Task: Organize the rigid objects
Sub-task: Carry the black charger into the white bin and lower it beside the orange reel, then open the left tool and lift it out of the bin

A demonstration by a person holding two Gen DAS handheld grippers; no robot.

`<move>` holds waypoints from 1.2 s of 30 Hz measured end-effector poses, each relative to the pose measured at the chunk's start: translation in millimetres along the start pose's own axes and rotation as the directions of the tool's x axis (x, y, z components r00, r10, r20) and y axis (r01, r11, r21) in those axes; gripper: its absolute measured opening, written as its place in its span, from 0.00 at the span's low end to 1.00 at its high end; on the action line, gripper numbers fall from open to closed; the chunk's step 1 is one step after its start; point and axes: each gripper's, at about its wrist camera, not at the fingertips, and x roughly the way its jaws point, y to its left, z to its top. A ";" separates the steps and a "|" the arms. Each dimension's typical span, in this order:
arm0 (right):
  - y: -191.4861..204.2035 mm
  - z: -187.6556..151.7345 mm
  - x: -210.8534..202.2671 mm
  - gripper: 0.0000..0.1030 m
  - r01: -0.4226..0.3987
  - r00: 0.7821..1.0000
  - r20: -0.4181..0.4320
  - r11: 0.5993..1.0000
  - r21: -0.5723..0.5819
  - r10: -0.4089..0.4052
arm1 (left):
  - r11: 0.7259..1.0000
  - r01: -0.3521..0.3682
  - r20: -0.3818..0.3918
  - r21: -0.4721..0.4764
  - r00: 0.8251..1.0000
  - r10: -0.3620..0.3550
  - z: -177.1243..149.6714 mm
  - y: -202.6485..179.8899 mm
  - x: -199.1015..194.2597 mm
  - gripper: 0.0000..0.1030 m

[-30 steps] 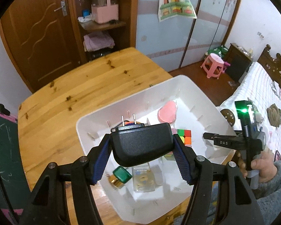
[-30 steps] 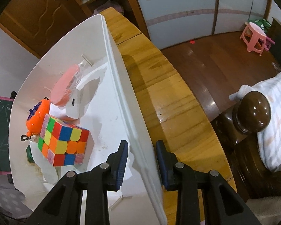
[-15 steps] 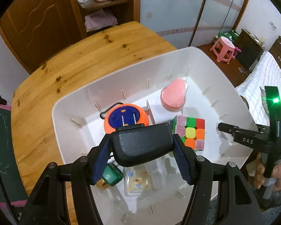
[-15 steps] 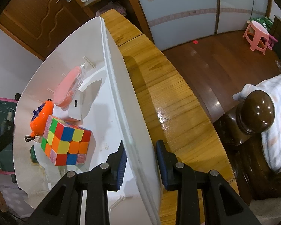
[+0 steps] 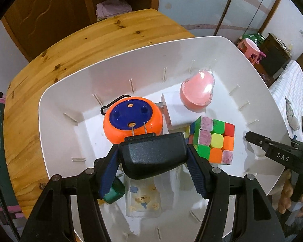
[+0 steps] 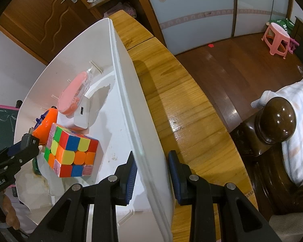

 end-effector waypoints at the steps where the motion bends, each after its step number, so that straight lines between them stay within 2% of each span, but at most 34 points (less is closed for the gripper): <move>1: 0.0 0.0 0.1 0.31 0.000 1.000 0.000 1.000 0.000 0.000 | 1.000 0.000 0.002 -0.003 1.000 0.000 0.5 0.5 0.5 0.66; 8: 3.6 -1.5 1.3 0.31 0.009 1.000 -0.001 1.000 -0.002 -0.009 | 1.000 0.000 -0.036 -0.029 0.999 -0.001 -0.8 5.3 11.2 0.67; 12: 5.4 -0.8 0.7 0.31 0.012 1.000 -0.003 1.000 -0.001 -0.012 | 1.000 -0.001 -0.034 -0.017 0.999 0.000 -1.9 3.2 12.1 0.76; 15: 6.2 -0.2 0.5 0.31 0.014 1.000 -0.003 1.000 -0.001 -0.014 | 1.000 -0.002 -0.025 -0.008 1.000 0.002 -2.0 0.6 10.6 0.77; 19: 6.6 -0.6 0.2 0.31 0.017 1.000 -0.002 1.000 -0.003 -0.017 | 0.999 -0.033 -0.024 -0.002 0.999 0.033 -0.8 -3.6 8.9 0.87; 29: 9.9 -3.2 -1.1 0.32 0.030 1.000 -0.003 1.000 -0.007 -0.030 | 1.000 -0.023 0.012 -0.013 1.000 0.024 -2.2 -7.9 -8.9 0.87; 36: 16.7 -8.1 -11.9 0.32 0.066 0.998 0.019 0.998 -0.022 -0.065 | 0.996 -0.086 0.064 -0.020 0.994 0.087 -9.2 -8.4 -36.3 0.87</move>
